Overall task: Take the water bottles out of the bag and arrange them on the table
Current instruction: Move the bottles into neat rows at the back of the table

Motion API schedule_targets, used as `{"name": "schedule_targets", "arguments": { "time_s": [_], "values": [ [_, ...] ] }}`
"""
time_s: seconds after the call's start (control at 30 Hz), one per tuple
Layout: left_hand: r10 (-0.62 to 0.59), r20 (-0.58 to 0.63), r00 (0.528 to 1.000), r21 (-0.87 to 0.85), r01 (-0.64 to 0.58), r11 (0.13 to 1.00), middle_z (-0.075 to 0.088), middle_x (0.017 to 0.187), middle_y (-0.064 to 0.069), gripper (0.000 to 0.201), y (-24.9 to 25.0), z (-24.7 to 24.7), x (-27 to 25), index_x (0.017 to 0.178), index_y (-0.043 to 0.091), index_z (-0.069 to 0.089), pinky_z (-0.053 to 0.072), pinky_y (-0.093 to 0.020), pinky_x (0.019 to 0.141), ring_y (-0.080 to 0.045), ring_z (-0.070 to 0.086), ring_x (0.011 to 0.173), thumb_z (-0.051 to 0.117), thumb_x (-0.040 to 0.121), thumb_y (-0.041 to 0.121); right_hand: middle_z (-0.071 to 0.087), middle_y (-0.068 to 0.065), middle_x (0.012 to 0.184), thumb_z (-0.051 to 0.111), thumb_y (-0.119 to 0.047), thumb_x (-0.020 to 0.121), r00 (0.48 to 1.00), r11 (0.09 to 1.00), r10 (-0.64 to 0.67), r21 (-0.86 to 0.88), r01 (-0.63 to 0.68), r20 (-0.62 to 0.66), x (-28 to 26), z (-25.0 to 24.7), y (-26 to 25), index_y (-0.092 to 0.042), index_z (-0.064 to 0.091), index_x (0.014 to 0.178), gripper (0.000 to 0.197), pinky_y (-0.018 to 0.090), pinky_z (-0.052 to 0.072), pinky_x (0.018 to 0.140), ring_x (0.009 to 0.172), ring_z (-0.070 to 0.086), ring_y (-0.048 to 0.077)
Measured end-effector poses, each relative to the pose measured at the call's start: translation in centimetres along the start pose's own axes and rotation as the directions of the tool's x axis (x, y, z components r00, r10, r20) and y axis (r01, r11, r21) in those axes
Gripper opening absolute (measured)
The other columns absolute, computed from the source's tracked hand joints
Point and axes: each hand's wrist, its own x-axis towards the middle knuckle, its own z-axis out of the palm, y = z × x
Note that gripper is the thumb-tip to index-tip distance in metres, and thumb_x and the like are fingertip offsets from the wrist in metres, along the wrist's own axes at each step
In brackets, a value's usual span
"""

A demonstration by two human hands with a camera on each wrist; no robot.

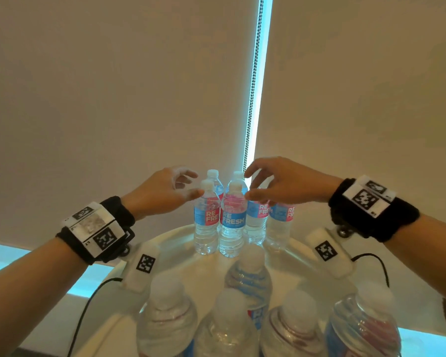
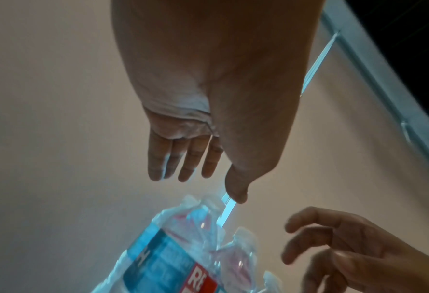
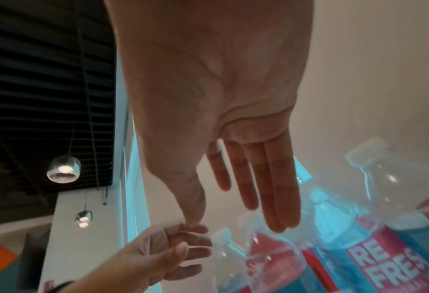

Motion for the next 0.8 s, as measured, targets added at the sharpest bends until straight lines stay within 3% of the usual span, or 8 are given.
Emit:
{"name": "schedule_targets", "arguments": {
  "time_s": [0.1, 0.2, 0.33, 0.47, 0.57, 0.67, 0.73, 0.8],
  "values": [
    [0.064, -0.069, 0.996, 0.033, -0.062, 0.998, 0.065, 0.124, -0.001, 0.044, 1.2, -1.5, -2.2, 0.122, 0.021, 0.060, 0.049, -0.030, 0.100, -0.014, 0.061, 0.116, 0.071, 0.084, 0.039, 0.075, -0.004, 0.101, 0.080, -0.027, 0.080, 0.993, 0.993, -0.100, 0.068, 0.096, 0.062, -2.8, -1.6, -1.0, -0.026, 0.065, 0.108, 0.032, 0.044, 0.062, 0.079, 0.079, 0.076, 0.023],
    [0.151, -0.094, 0.984, 0.050, -0.147, 0.988, 0.068, 0.116, 0.009, 0.046, 2.8, -3.1, -5.2, 0.117, 0.025, 0.064, 0.051, -0.031, 0.099, -0.005, 0.063, 0.111, 0.065, 0.079, 0.050, 0.073, -0.002, 0.108, 0.081, -0.011, 0.080, 0.966, 0.972, -0.209, 0.144, 0.187, 0.150, -5.5, -2.5, -2.2, -0.021, 0.066, 0.112, 0.037, 0.046, 0.059, 0.090, 0.098, 0.072, 0.023],
    [0.231, -0.122, 0.965, 0.005, -0.232, 0.973, 0.074, 0.104, 0.012, 0.035, 4.6, -4.4, -9.9, 0.109, 0.027, 0.067, 0.058, -0.034, 0.091, -0.003, 0.070, 0.098, 0.065, 0.083, 0.051, 0.067, -0.008, 0.121, 0.083, -0.016, 0.079, 0.906, 0.959, -0.281, 0.126, 0.254, 0.315, -7.7, -2.6, -3.9, -0.024, 0.062, 0.124, 0.051, 0.043, 0.056, 0.095, 0.111, 0.067, 0.020],
    [0.233, -0.003, 0.972, -0.127, -0.232, 0.964, 0.076, 0.102, 0.011, 0.038, 6.1, -4.4, -14.3, 0.106, 0.034, 0.069, 0.058, -0.038, 0.086, -0.012, 0.072, 0.099, 0.062, 0.079, 0.060, 0.060, -0.013, 0.133, 0.083, -0.018, 0.078, 0.856, 0.958, -0.285, 0.093, 0.272, 0.431, -8.3, -1.8, -5.4, -0.028, 0.059, 0.131, 0.059, 0.041, 0.056, 0.097, 0.114, 0.066, 0.014],
    [0.198, 0.114, 0.974, -0.140, -0.181, 0.973, 0.074, 0.107, 0.018, 0.049, 6.5, -4.1, -16.7, 0.108, 0.042, 0.067, 0.058, -0.030, 0.084, -0.002, 0.069, 0.103, 0.061, 0.070, 0.073, 0.059, -0.013, 0.136, 0.080, -0.019, 0.081, 0.815, 0.958, -0.272, 0.066, 0.278, 0.512, -8.0, -1.4, -6.2, -0.030, 0.057, 0.134, 0.059, 0.040, 0.056, 0.096, 0.112, 0.068, 0.015],
    [0.160, 0.187, 0.969, -0.072, -0.149, 0.986, 0.070, 0.111, 0.028, 0.043, 6.5, -3.7, -18.0, 0.112, 0.046, 0.064, 0.059, -0.020, 0.079, 0.009, 0.064, 0.106, 0.065, 0.073, 0.064, 0.063, -0.009, 0.131, 0.077, -0.017, 0.086, 0.789, 0.951, -0.280, 0.046, 0.305, 0.548, -7.3, -0.6, -6.7, -0.025, 0.058, 0.135, 0.054, 0.043, 0.057, 0.095, 0.108, 0.070, 0.019],
    [0.136, 0.217, 0.967, -0.052, -0.128, 0.990, 0.071, 0.110, 0.026, 0.035, 6.5, -3.4, -18.2, 0.111, 0.041, 0.067, 0.060, -0.022, 0.079, 0.007, 0.065, 0.106, 0.067, 0.078, 0.054, 0.066, -0.011, 0.124, 0.075, -0.017, 0.087, 0.767, 0.944, -0.289, 0.036, 0.328, 0.572, -6.9, -0.2, -6.9, -0.022, 0.059, 0.133, 0.048, 0.036, 0.058, 0.093, 0.104, 0.071, 0.014],
    [0.125, 0.249, 0.961, -0.034, -0.120, 0.992, 0.072, 0.107, 0.023, 0.029, 6.4, -3.2, -18.2, 0.107, 0.039, 0.067, 0.061, -0.028, 0.078, 0.003, 0.067, 0.104, 0.066, 0.080, 0.049, 0.070, -0.019, 0.111, 0.074, -0.015, 0.088, 0.750, 0.940, -0.296, 0.044, 0.337, 0.592, -6.5, -0.1, -7.1, -0.017, 0.063, 0.127, 0.041, 0.020, 0.056, 0.084, 0.096, 0.071, 0.005]
  ]
}}
